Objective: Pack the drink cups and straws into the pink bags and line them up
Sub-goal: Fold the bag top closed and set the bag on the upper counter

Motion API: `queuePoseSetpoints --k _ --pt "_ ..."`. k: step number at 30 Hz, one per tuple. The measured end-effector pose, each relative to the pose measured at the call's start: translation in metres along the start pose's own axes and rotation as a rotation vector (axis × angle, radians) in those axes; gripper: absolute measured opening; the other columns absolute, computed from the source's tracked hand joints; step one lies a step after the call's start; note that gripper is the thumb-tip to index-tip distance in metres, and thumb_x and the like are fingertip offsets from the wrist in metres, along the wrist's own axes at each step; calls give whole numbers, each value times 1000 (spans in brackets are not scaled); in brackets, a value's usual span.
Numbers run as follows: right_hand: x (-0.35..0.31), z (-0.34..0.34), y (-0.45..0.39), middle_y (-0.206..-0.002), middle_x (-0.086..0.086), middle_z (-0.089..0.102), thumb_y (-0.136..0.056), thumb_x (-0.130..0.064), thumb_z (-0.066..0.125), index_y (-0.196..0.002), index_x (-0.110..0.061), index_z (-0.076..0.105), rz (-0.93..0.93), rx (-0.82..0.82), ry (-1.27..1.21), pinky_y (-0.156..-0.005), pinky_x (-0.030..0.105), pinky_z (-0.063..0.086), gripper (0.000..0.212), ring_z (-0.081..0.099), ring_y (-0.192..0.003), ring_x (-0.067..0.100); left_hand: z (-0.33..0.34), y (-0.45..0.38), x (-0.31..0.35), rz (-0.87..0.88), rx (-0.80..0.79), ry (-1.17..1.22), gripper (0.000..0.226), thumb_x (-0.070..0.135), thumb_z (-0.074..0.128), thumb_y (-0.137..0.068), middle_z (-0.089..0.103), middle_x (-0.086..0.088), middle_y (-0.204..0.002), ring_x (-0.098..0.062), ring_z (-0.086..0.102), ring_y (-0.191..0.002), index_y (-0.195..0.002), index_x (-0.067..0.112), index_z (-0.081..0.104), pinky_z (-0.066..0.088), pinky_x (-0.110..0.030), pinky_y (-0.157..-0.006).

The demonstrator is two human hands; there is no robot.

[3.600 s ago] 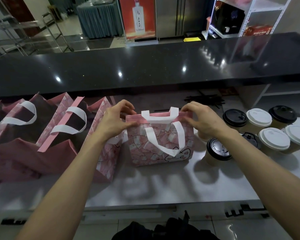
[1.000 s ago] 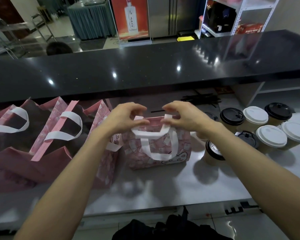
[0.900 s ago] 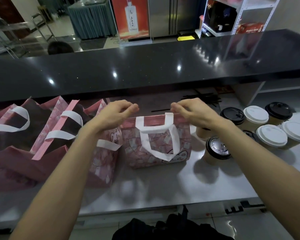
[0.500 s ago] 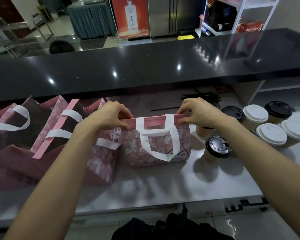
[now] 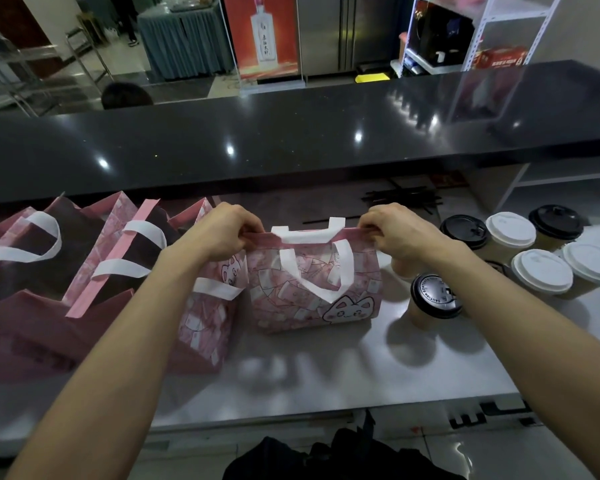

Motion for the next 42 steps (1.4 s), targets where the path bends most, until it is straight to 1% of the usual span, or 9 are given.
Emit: queuePoseSetpoints --k 11,18,22,25,30,33,37,39,42 --pt "-16 8 16 -111 0 63 -105 -17 62 -115 -16 71 71 -14 10 -85 39 49 14 60 -99 26 -3 -2 4 19 64 39 40 -10 78 -87 78 8 -93 -15 72 -91 -102 26 87 62 -45 -89" --pt "-44 1 47 -75 -7 58 -82 -25 68 -69 -22 60 110 157 -85 -67 32 42 15 56 -73 19 -17 -3 20 -103 247 -77 62 0 77 -88 67 -5 -124 -32 66 -117 -145 24 67 56 -49 -101" --pt "-66 11 73 -71 -13 64 -81 -37 78 -83 -24 73 106 182 -203 -67 28 46 14 60 -68 10 -19 17 22 -169 319 38 48 4 73 -96 70 -8 -121 -27 68 -115 -142 17 69 54 -44 -105" --pt "-89 27 91 -71 -13 68 -87 -56 81 -97 -25 79 41 142 -375 -64 21 50 33 64 -67 4 -20 35 32 -187 349 133 29 15 61 -109 72 -8 -123 -25 67 -115 -135 15 74 52 -43 -108" --pt "-77 39 117 -101 -13 66 -78 -82 74 -117 -29 73 62 301 -490 -81 32 59 66 65 -92 5 -18 75 51 -174 498 252 27 21 57 -113 70 -9 -124 -21 68 -110 -132 13 73 56 -36 -104" --pt "-56 66 125 -138 -13 48 -64 -91 79 -150 -36 50 156 212 -480 -102 38 56 107 58 -122 9 -3 111 61 -141 590 305 22 29 61 -112 68 0 -123 -7 68 -95 -125 18 74 55 -13 -85" --pt "-42 107 115 -174 -10 18 -57 -84 88 -171 -41 7 207 5 -471 -119 51 44 146 35 -155 25 45 155 76 -93 601 376 17 43 69 -105 61 12 -110 -7 69 -90 -110 27 70 58 -20 -74" --pt "-45 122 110 -173 -5 24 -57 -76 92 -172 -39 0 168 -26 -505 -118 53 46 151 37 -154 25 81 168 78 -146 492 418 32 55 77 -97 58 13 -112 -6 67 -95 -112 29 65 60 -26 -77" --pt "-49 137 112 -164 -2 40 -54 -72 91 -170 -44 1 188 43 -519 -110 52 52 149 50 -145 26 131 179 70 -346 223 496 86 71 90 -73 50 10 -132 -3 61 -114 -140 33 52 63 -41 -95"
Point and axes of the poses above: each hand's wrist, its own y-axis away from the middle knuckle, its own z-axis out of the palm, x = y × z, the point moved 4 cm from there along -y, towards the middle knuckle
